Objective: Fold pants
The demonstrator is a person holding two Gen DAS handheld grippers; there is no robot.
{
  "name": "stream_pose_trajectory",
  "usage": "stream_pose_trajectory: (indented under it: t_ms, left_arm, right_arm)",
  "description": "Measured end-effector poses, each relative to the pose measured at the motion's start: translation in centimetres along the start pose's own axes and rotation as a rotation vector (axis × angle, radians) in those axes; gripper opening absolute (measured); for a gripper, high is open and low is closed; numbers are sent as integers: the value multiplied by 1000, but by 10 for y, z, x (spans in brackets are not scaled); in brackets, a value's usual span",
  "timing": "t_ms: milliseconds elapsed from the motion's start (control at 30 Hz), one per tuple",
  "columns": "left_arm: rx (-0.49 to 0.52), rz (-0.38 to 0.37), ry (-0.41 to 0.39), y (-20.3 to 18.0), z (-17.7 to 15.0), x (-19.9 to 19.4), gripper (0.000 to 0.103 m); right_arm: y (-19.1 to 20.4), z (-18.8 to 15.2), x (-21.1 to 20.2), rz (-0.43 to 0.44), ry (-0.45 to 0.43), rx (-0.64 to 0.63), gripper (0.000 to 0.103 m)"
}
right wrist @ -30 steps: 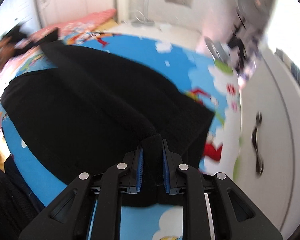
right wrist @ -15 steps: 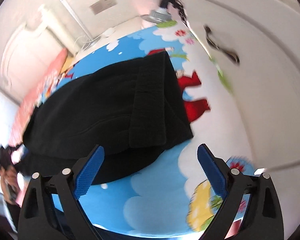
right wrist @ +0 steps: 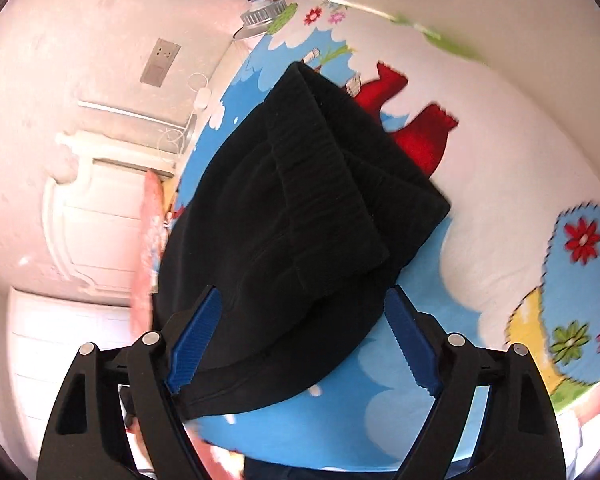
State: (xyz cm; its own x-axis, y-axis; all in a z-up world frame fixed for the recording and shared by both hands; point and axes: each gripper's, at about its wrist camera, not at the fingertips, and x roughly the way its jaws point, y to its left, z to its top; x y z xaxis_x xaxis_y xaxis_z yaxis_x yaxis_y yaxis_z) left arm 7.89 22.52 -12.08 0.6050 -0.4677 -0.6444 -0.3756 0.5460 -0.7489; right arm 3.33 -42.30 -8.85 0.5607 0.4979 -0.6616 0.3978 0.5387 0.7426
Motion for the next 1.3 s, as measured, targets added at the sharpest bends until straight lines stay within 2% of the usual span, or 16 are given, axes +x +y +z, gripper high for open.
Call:
stream_pose_trajectory:
  t_ms: [67,367,467,600,633,667,733,800,833,867,1000,1133,1167,1200,1233,1300]
  left_arm:
    - [4,-6,1,0,1,1,46]
    - [6,-12,-3,2,2,-2,46]
    - [7,0,0,2,4,-1,46]
    - [21,33,6,-1,10,2,46]
    - [12,51,9,0,12,3,41]
    - [5,67,13,1,13,4,27]
    - [-5,102,19,3,16,2,18]
    - [-16,96,1,5,15,-8,24]
    - [-17,97,-24,6,15,-17,49]
    - [-32,101,-54,9,16,-27,63]
    - [0,189,-106,16,26,-38,63]
    - [147,280,-84,-1,39,-19,63]
    - [199,325,-92,-8,43,-12,53]
    - [225,366,-88,-11,46,-6,34]
    - [237,416,-60,-11,51,2,9]
    - [233,401,-62,-15,55,-1,8]
  right_arm:
    - [-4,-2,-4,17,-7,9,78]
    - [2,6,11,15,-15,-10,77]
    - [6,5,11,-24,-46,-54,69]
    - [9,8,17,-62,-65,-63,44]
    - [10,9,18,-66,-69,-67,35]
    - [10,9,19,-67,-74,-73,33]
    - [16,10,18,-70,-91,-101,30]
    - [19,10,16,-67,-97,-106,30]
    - [18,10,16,-75,-91,-103,31]
    - [17,10,17,-79,-83,-98,31]
    - [10,11,22,-90,-61,-69,40]
    - [5,13,25,-66,-58,-55,40]
    - [6,13,25,-60,-60,-59,40]
    - [8,14,26,-63,-68,-79,30]
    - [9,15,25,-63,-69,-93,27]
    - [15,19,18,-36,-68,-103,24]
